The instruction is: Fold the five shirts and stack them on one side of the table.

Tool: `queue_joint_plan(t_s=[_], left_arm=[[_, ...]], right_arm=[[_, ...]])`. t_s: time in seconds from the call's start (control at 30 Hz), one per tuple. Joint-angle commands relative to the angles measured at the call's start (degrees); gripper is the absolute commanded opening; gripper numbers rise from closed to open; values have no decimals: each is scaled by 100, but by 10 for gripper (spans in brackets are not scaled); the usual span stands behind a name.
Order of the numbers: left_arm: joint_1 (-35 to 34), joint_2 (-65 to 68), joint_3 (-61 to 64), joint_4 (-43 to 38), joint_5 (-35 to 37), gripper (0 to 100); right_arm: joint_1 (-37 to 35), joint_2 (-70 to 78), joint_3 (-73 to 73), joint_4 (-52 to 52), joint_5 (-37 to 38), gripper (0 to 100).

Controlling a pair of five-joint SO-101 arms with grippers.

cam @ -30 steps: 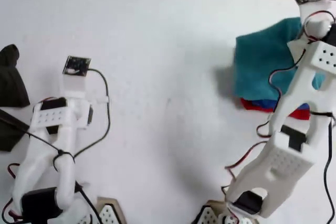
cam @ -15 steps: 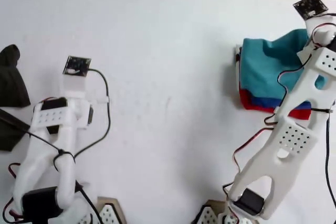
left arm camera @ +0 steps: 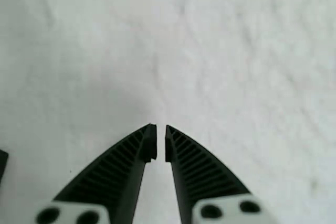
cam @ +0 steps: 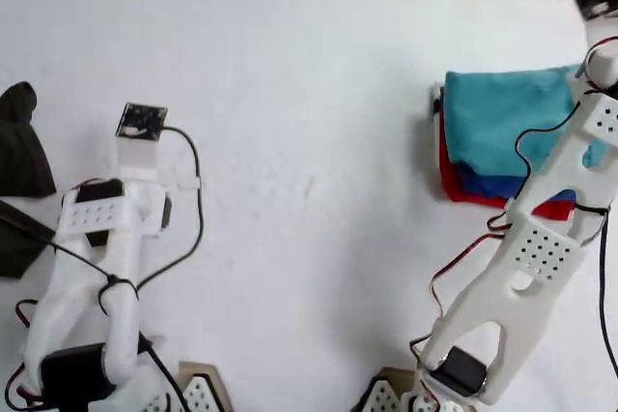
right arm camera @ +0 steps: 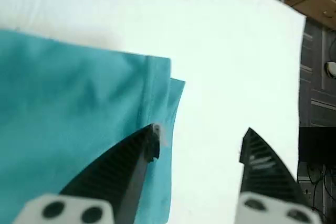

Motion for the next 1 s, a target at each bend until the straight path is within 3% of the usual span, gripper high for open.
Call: queue_joint_plan(t_s=[0.0, 0.1, 0.2, 0.27, 0.33, 0.47, 0.6, 0.83, 0.97], left_arm=[[-53, -141, -13, -35, -35, 60], [-53, -141, -13, -35, -35, 60], [-62, -149, -22, -26, -35, 60], [-185, -149, -110, 26, -35, 60], [-378, -149, -374, 220, -35, 60], [-1029, -149, -1182, 1222, -44, 60], [-1925, -132, -2035, 1881, -774, 60], [-3314, -88, -2870, 2066, -1758, 65], [-3763, -88, -3178, 2040, -1987, 178]], right_arm=[[22, -75, -396, -286, -659, 257], [13, -22, -299, -286, -897, 190], [13, 119, -316, -136, -941, 2], [13, 215, -369, 145, -1064, 59], [4, 224, -369, 470, -1354, 55], [-66, 92, -369, 1007, -1837, 51], [-277, -224, -369, 1376, -2119, 75], [-752, -840, -299, 1411, -2541, 112], [-910, -1473, -290, 1420, -2541, 115]])
